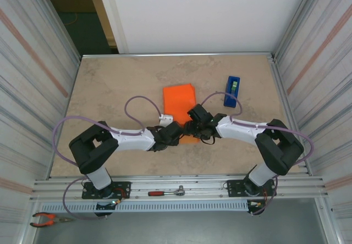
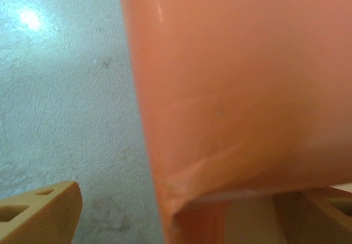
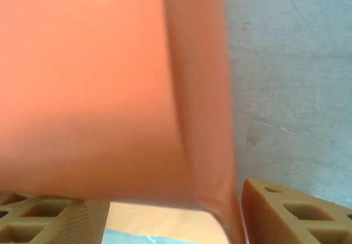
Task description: Wrap the gift box in paper
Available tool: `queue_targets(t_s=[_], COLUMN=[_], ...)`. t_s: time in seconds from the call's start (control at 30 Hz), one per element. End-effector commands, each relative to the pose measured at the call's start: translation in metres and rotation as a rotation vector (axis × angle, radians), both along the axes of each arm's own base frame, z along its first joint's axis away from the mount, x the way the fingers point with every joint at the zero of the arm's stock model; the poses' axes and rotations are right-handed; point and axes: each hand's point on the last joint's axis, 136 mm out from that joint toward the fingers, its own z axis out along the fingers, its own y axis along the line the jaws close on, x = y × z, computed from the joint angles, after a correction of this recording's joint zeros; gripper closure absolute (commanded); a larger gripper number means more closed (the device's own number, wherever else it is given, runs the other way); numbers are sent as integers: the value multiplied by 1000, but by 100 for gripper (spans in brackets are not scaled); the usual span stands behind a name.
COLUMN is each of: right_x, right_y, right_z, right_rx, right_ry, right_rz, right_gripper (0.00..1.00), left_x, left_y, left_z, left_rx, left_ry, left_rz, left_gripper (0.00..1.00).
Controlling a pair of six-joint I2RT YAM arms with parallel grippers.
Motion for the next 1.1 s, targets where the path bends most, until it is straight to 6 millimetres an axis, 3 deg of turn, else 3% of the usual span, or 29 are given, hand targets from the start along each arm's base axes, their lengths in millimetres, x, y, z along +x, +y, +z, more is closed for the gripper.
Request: queue_targets(t_s=[0.0,0.2,0.63,1.07], right_x=[8,7,-2,-6], right_y=[8,4,-24,-19], right_z=[0,-12,-8,-5], right_rx=[1,-28,-83,-41], right_ry=[-9,13,11,19], right_rz=[16,-1,-87,-55], right_gripper=[39,46,52,53], left_x=[4,4,3,3], left_y=[1,-1,-7,-6], left_z=[9,13,24,52], left_rx=[22,19,0,-59], left_ry=[-24,-31,-33,-61], left_rz=[12,3,-46,-92], left_gripper=[10,10,9,5])
